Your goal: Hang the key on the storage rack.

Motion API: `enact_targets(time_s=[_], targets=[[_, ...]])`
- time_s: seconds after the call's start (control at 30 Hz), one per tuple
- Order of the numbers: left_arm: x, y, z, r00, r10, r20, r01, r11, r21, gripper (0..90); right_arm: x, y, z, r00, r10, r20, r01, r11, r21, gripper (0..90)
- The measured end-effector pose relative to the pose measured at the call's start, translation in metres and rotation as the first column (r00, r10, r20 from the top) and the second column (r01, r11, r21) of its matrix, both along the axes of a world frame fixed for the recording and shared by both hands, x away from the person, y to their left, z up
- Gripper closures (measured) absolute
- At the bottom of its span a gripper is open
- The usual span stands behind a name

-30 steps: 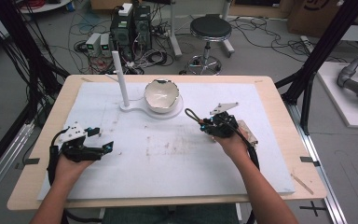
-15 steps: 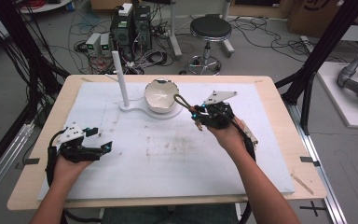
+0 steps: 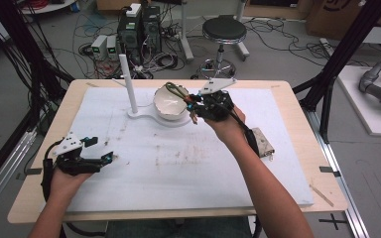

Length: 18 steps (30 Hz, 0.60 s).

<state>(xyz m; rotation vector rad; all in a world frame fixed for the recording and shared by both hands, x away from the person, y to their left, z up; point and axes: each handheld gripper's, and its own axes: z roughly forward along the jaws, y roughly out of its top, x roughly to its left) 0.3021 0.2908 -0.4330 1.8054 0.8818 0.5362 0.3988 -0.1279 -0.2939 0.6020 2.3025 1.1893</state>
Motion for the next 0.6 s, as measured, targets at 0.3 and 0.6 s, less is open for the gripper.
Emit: enact_targets(time_s=[0.3, 0.6], targets=[[-0.002, 0.001, 0.000, 1.0000, 0.004, 0.003, -0.004, 0.9999, 0.012, 15.0, 0.010, 0.022, 0.011, 0.9997, 0.015, 0.020, -0.015, 1.000, -0.002, 73.2], [-0.001, 0.002, 0.000, 0.9999, 0.009, 0.005, -0.009, 0.9999, 0.011, 15.0, 0.022, 0.050, 0.016, 0.9990, 0.024, 0.039, -0.023, 0.999, -0.031, 73.1]])
